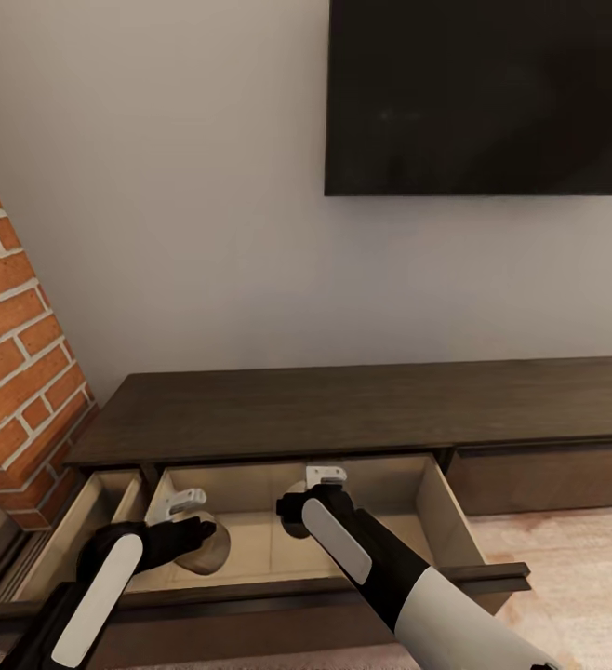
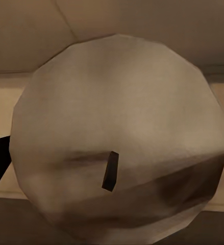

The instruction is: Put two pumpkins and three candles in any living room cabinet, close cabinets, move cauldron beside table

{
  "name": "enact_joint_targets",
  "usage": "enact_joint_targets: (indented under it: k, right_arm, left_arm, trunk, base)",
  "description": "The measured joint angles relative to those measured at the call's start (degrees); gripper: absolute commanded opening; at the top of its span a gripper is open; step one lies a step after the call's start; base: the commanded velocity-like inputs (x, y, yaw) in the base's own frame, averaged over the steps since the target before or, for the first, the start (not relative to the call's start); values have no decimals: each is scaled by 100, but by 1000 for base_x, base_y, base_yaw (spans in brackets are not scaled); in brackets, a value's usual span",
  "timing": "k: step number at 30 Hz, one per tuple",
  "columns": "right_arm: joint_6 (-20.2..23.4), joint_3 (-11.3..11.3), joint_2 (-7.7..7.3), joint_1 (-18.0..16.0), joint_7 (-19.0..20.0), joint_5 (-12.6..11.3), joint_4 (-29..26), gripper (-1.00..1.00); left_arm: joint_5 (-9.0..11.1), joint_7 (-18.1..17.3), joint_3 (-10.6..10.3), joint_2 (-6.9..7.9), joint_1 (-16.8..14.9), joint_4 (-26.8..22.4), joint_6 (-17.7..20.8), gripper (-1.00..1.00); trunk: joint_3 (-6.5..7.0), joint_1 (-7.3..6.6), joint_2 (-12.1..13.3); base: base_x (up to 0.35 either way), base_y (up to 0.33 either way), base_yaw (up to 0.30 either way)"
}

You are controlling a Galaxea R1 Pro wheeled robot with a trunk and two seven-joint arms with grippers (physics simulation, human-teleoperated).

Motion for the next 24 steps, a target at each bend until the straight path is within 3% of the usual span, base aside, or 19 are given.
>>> enact_joint_targets:
  k: [3,7,11,20,24]
  right_arm:
    - [-3,3,6,0,2,2,0,-100]
    - [-11,9,30,0,3,-7,6,-100]
    - [-13,22,50,0,2,24,121,-100]
    - [-88,158,50,0,4,68,156,-100]
    - [-131,353,50,0,8,78,151,-100]
  left_arm:
    - [-316,3,-10,-175,-44,-31,-14,-100]
    - [-942,5,-11,-401,-115,-8,-7,-100]
    - [-1281,6,-5,-512,-122,18,-20,-100]
    - [-1365,-1,-10,-536,-123,20,-166,-100]
    - [-1368,-3,-5,-537,-123,10,-229,-100]
  trunk:
    - [-57,48,-84]
    - [-146,58,-90]
    - [-235,69,-95]
    - [-435,92,-107]
    - [-523,102,-113]
  base:
    - [0,0,0]
    - [0,0,0]
    - [0,0,0]
    - [0,0,0]
    - [0,0,0]
